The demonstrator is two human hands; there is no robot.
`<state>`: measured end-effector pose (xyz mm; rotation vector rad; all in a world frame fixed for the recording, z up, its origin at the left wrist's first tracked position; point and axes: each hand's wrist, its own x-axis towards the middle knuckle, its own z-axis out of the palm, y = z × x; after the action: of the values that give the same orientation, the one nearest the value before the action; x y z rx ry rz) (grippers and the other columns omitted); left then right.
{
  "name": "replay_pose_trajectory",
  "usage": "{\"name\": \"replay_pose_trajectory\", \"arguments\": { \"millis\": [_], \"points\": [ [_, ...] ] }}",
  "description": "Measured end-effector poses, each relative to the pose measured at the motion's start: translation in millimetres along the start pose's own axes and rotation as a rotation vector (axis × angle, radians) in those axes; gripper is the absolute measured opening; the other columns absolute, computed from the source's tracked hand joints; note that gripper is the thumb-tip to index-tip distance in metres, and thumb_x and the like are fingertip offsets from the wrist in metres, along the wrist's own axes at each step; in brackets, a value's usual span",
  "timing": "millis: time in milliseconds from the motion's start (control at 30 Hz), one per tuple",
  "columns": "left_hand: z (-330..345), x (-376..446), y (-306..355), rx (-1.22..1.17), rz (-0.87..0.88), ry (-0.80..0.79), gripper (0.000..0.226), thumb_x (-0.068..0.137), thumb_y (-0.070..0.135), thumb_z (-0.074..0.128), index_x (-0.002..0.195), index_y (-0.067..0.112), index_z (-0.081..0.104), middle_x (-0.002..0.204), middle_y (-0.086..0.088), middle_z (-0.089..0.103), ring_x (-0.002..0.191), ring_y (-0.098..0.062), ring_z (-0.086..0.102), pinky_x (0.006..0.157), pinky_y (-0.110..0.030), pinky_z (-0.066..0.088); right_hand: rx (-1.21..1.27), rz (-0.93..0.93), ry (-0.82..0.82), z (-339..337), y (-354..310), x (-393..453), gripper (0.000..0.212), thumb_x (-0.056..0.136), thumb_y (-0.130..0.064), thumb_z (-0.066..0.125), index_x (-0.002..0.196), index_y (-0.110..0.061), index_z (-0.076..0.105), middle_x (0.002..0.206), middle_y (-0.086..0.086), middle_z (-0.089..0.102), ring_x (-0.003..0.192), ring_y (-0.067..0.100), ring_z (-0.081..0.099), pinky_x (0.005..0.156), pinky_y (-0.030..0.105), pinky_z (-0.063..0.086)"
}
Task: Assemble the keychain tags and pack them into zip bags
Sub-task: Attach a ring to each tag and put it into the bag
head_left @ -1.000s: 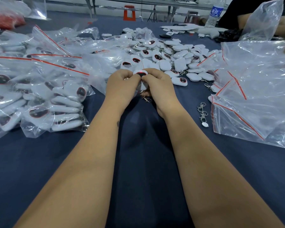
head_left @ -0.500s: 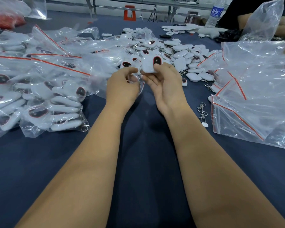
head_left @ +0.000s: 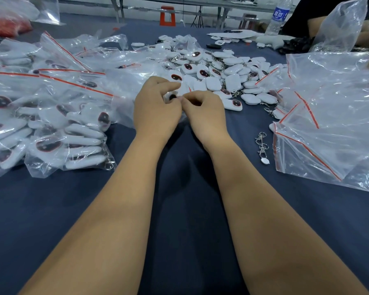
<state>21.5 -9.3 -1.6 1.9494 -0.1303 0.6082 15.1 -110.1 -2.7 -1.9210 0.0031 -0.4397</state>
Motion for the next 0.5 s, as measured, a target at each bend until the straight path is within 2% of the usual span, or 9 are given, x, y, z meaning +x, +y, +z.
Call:
{"name": "replay_pose_trajectory", "arguments": {
  "millis": [100,167,200,267,367,433,500],
  "points": [
    [2,-2,1,-0.03,0.054,-0.016,0.038,0.08,0.003,0.059,0.111,0.021,0.072,0.097,0.021,0.052,0.083,0.024,0.047,0.071,0.002,0.035,-0.158,-0.014,0.015,3,3,2,0.017,0.093,-0.026,0.063,0.1,-0.019,0.077,0.103,-0.007,0.045,0.114,0.024,0.05,0.1,0.039,0.044],
    [1,-1,2,-0.043,0.049,0.004,0.041,0.08,0.0,0.057,0.114,0.02,0.071,0.099,0.019,0.05,0.083,0.024,0.046,0.071,0.003,0.034,-0.277,-0.026,-0.057,5,4,2,0.022,0.096,-0.029,0.058,0.111,-0.026,0.074,0.106,-0.008,0.039,0.12,0.023,0.04,0.107,0.039,0.036],
    [0,-1,3,-0.043,0.039,0.026,0.044,0.08,0.0,0.056,0.116,0.02,0.07,0.101,0.017,0.05,0.083,0.022,0.048,0.072,0.003,0.034,-0.322,-0.049,-0.091,5,3,1,0.024,0.096,-0.029,0.056,0.114,-0.029,0.072,0.11,-0.006,0.041,0.121,0.022,0.039,0.108,0.038,0.034],
    [-3,1,2,-0.015,0.009,0.076,0.048,0.079,-0.001,0.054,0.122,0.018,0.067,0.11,0.009,0.052,0.086,0.009,0.052,0.076,0.002,0.033,-0.251,-0.105,-0.059,4,-1,-1,0.023,0.096,-0.026,0.057,0.112,-0.029,0.073,0.116,-0.001,0.05,0.116,0.018,0.047,0.106,0.037,0.038],
    [-8,7,-6,0.083,-0.111,0.134,0.051,0.083,0.002,0.051,0.132,0.015,0.059,0.13,-0.003,0.05,0.11,-0.017,0.056,0.09,-0.01,0.035,-0.152,-0.106,0.163,-8,-7,-1,0.025,0.093,-0.018,0.052,0.106,-0.024,0.072,0.115,0.001,0.06,0.102,0.015,0.058,0.096,0.036,0.045],
    [-9,9,-9,0.127,-0.167,0.15,0.054,0.086,0.004,0.051,0.139,0.014,0.053,0.137,-0.006,0.046,0.119,-0.023,0.052,0.098,-0.02,0.037,-0.268,-0.045,0.269,-21,-4,4,0.03,0.092,-0.016,0.048,0.113,-0.021,0.067,0.119,0.002,0.061,0.11,0.02,0.056,0.098,0.038,0.042],
    [-8,8,-8,0.133,-0.154,0.165,0.057,0.086,0.008,0.054,0.142,0.013,0.048,0.138,-0.007,0.042,0.122,-0.023,0.049,0.1,-0.022,0.037,-0.463,0.047,0.292,-31,3,8,0.038,0.092,-0.019,0.046,0.129,-0.02,0.059,0.13,0.004,0.057,0.123,0.025,0.048,0.104,0.037,0.037]
  ]
}}
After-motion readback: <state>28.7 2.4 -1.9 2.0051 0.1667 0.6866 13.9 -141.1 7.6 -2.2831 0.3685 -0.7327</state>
